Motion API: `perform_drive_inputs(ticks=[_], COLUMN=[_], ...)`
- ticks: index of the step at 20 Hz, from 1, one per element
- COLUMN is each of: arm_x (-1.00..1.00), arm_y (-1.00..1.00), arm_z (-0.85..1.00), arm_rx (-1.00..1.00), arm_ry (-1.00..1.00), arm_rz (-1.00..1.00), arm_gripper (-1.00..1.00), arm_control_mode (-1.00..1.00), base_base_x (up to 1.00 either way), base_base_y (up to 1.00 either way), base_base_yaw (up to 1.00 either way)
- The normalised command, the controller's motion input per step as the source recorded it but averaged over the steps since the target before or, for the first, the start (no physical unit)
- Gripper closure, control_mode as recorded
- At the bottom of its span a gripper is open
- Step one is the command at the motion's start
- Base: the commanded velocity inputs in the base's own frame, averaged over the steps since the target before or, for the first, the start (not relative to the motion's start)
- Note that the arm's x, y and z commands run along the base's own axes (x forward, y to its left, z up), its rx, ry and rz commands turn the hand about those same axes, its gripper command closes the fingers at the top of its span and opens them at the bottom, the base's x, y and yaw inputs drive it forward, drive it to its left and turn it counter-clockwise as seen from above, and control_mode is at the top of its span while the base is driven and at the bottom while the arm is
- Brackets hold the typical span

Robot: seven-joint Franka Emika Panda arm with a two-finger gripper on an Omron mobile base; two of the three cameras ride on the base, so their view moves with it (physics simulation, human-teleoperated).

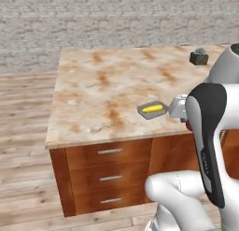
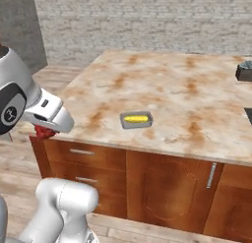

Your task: Take the bell pepper and corn out of the freezer and place them in the tupperware container on the counter. Then put the tupperware containing the vegetables back in the freezer.

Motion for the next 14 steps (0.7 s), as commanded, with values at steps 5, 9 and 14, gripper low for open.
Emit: perform_drive_inputs(ticks=[5,9,14], arm_x=[0.0,0.0,0.46], arm_y=[0.0,0.0,-0.03], arm_z=[0.0,0.0,-0.15], arm_rx=[0.0,0.0,0.02], arm_ry=[0.0,0.0,0.0], arm_rz=[0.0,0.0,0.08], arm_gripper=[1.0,1.0,1.0], arm_control_mode=[1.0,1.0,-1.0], base_base_x=[0.86,0.76,0.23], base_base_y=[-0.8,-0.27,0.0], base_base_yaw=[0.04,0.05,0.03])
